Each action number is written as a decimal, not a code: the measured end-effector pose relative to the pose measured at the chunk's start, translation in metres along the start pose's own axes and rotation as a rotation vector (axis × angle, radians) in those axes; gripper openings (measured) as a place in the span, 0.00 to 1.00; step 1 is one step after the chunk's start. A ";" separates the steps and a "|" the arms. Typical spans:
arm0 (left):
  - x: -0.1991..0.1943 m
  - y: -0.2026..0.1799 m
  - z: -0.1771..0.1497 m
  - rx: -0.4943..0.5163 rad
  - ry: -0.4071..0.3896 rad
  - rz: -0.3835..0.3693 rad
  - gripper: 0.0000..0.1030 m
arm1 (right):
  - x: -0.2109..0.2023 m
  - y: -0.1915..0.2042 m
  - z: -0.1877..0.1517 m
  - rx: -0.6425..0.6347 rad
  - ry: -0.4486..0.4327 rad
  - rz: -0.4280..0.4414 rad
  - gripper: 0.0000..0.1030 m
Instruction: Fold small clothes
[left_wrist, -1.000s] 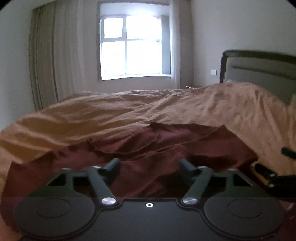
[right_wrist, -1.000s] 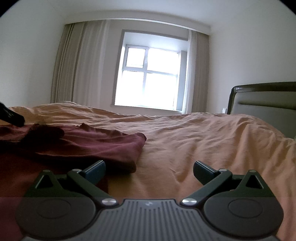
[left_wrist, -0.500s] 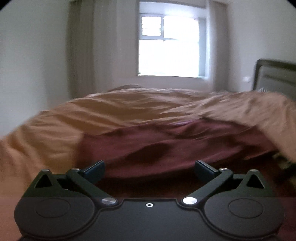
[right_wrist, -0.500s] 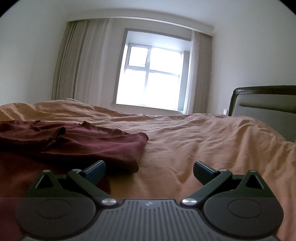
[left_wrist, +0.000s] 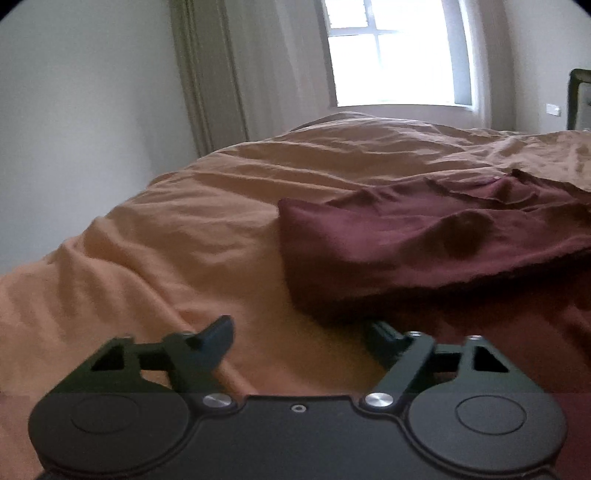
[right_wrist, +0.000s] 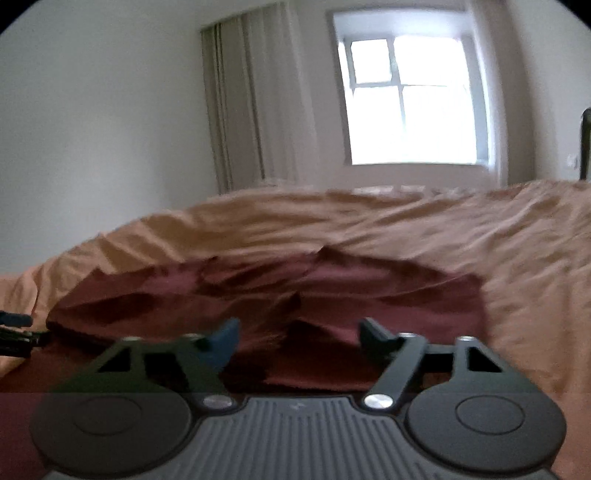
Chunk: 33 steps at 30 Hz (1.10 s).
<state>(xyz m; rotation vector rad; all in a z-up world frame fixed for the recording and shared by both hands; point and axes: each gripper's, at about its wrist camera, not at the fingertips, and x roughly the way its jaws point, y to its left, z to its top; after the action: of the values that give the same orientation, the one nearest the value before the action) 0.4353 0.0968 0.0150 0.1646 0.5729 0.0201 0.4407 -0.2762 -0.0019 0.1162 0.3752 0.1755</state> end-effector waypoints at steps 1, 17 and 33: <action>0.002 0.000 0.002 0.006 -0.009 -0.006 0.69 | 0.008 0.002 0.001 0.010 0.016 0.011 0.64; -0.007 -0.013 0.008 0.056 -0.055 0.037 0.06 | 0.034 0.012 -0.007 0.068 0.027 -0.078 0.10; -0.051 -0.003 -0.009 -0.081 0.043 -0.085 0.68 | -0.026 0.003 -0.010 0.070 0.017 -0.098 0.61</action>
<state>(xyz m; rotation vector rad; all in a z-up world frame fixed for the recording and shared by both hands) 0.3875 0.0920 0.0343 0.0611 0.6208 -0.0357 0.4129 -0.2778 -0.0011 0.1648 0.4035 0.0663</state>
